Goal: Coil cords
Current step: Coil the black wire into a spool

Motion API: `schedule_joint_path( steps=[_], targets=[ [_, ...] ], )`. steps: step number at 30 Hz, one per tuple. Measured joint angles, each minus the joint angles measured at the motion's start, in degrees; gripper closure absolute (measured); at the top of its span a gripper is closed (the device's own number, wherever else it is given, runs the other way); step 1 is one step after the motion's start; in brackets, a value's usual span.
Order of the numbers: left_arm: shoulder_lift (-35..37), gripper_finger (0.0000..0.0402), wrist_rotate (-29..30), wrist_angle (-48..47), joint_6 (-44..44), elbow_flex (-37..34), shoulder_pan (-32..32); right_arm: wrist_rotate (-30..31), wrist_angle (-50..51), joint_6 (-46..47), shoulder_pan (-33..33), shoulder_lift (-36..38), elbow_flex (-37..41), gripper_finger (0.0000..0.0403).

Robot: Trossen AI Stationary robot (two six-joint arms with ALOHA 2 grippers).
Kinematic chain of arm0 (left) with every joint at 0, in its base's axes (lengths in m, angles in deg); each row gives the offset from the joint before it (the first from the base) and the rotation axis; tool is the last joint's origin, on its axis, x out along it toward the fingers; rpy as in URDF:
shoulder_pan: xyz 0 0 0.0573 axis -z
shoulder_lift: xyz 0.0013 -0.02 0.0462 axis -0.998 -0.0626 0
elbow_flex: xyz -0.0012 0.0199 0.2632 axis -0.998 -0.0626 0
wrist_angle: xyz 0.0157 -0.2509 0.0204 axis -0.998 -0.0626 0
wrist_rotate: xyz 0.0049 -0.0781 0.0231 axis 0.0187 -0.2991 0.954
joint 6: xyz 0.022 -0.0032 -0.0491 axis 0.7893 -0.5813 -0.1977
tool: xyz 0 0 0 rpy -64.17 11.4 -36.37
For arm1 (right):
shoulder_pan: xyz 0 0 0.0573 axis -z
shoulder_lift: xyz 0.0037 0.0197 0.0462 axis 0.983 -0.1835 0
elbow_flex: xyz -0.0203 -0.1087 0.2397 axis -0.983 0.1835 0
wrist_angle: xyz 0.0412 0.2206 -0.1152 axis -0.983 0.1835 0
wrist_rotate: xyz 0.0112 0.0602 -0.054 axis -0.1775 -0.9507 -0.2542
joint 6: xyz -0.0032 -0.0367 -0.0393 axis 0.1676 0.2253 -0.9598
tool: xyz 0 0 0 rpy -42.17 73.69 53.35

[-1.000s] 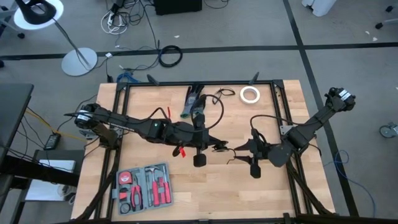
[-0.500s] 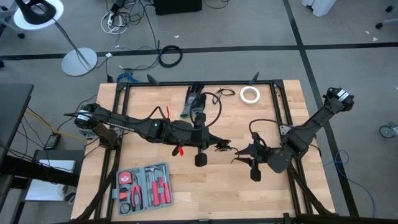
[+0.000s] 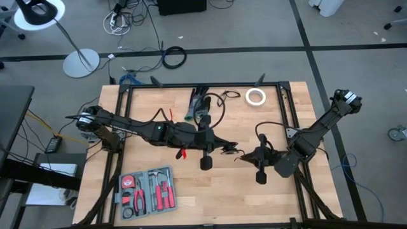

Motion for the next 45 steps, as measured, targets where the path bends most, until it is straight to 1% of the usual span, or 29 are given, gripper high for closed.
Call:
schedule_joint_path(
  steps=[2,6,10,13,15,17,19,23,27,29,32,34,36,38,41,45],
  targets=[
    [0.0,0.0401,0.0,0.74,0.0,0.0,0.0,0.97,0.47,-0.02,0.08,0.0,0.0,0.0396],
    [0.0,0.0401,-0.71,2.94,-0.04,0.0,-0.01,1.03,1.28,0.29,1.3,0.0,0.16,0.0397],
    [-0.19,0.0401,-0.98,7.21,0.0,0.0,-0.02,0.66,-1.94,-0.01,3.8,0.0,1.39,0.0398],
    [-0.67,0.0401,0.25,9.52,0.24,0.0,-0.02,-2.67,-11.55,-4.1,6.18,0.0,3.78,0.0398],
    [-1.29,0.0401,0.28,11.4,0.44,0.0,-0.02,-8.39,-19.67,-7.94,7.81,0.0,5.71,0.0398],
    [-1.68,0.0401,0.28,11.36,1.44,0.0,-0.02,-13.17,-27.85,-8.83,9.02,-0.02,8.15,0.0396],
    [-2.01,0.0401,0.28,11.69,1.83,0.0,-0.02,-15.39,-32.82,-9.54,9.92,-0.02,10.14,0.0393],
    [-2.14,0.0401,0.6,10.06,3.5,-0.02,0.0,-16.53,-34.64,-8.46,11.27,-0.02,12.71,0.0393],
    [-2.14,0.0401,4.43,8.33,3.92,-0.13,0.0,-18.23,-34.43,-7.37,12.53,-0.09,14.16,0.0397],
    [-2.14,0.0401,5.4,11.86,4.73,-1.86,0.0,-16.31,-35.11,-6.39,12.92,-0.42,14.32,0.0398],
    [-2.16,0.0401,5.65,18.77,4.86,-5.73,0.0,-10.42,-35.41,-6.95,12.82,-1.31,14.84,0.04],
    [-2.21,0.0401,6.19,23.54,4.79,-8.16,-0.01,-7.83,-36.07,-7.48,12.3,-1.98,14.92,0.04],
    [-2.21,0.0401,6.76,29.39,4.8,-10.54,0.0,-4.08,-36.47,-7.47,11.49,-2.2,15.02,0.04],
    [-2.5,0.0401,8.59,36.36,5.19,-13.47,0.0,-0.44,-37.49,-7.15,10.56,-3.23,14.98,0.0401],
    [-3.29,0.0401,11.64,45.75,6.12,-17.31,0.0,1.37,-41.53,-7.74,9.99,-5.43,15.02,0.0401],
    [-3.92,0.0401,15.33,51.68,6.98,-19.79,-0.04,1.94,-44.4,-9.05,10.16,-8.6,13.32,0.0401]
  ],
)
